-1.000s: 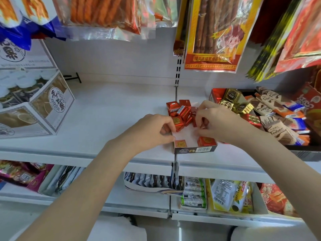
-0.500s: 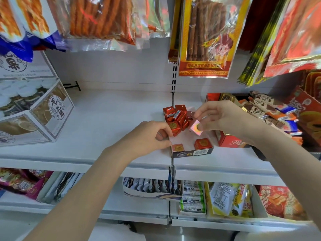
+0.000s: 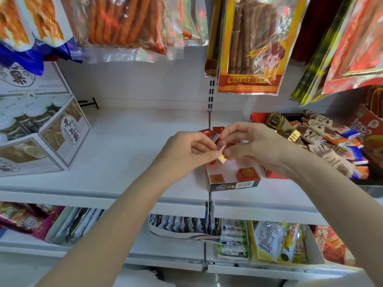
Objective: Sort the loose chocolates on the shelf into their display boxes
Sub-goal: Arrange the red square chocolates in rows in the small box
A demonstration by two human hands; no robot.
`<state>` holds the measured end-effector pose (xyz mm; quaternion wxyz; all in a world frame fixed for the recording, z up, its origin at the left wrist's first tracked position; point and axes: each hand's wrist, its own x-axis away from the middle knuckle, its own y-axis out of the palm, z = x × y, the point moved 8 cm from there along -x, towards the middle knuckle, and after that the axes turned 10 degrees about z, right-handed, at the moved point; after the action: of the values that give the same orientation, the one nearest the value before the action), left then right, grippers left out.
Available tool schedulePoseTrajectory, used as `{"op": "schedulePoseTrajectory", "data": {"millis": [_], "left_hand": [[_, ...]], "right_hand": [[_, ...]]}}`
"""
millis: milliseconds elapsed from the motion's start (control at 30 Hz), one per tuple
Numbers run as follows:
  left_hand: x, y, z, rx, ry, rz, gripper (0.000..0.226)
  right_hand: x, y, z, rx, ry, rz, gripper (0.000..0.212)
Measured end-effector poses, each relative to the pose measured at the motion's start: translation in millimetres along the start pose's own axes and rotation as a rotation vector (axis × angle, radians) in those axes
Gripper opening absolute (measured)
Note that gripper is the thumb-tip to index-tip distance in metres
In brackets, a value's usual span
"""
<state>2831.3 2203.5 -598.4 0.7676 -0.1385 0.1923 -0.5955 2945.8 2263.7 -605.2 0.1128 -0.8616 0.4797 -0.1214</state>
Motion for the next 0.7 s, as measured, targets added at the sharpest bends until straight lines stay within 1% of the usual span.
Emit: {"op": "schedulePoseTrajectory", "data": {"millis": [100, 167, 233, 333, 467, 567, 633, 700], "left_hand": [[-3, 1, -6, -0.006, -0.065, 0.031, 0.012], [-3, 3, -8, -0.007, -0.100, 0.013, 0.014], [0, 7, -9, -0.047, -0.093, -0.025, 0.015], [5, 5, -9, -0.142, -0.029, -0.062, 0.016], [8, -7, -17, -0.218, -0.032, -0.067, 0.018], [11, -1, -20, -0.259, -0.024, -0.118, 0.017], [10, 5, -20, -0.290, -0.002, -0.148, 0.014], [9, 9, -21, -0.321, 0.008, -0.158, 0.011]], "right_hand": [[1, -6, 0, 0.032, -0.004, 0.062, 0.024], [4, -6, 0, 0.036, -0.009, 0.053, 0.018], [7, -5, 0, 0.070, -0.032, 0.030, 0.016], [11, -2, 1, 0.100, -0.047, -0.005, 0.015], [10, -3, -2, 0.056, -0.038, -0.001, 0.018], [13, 6, 2, 0.083, -0.002, -0.078, 0.027], [14, 8, 4, 0.136, 0.007, -0.070, 0.022], [14, 1, 4, 0.097, 0.040, 0.011, 0.009]]}}
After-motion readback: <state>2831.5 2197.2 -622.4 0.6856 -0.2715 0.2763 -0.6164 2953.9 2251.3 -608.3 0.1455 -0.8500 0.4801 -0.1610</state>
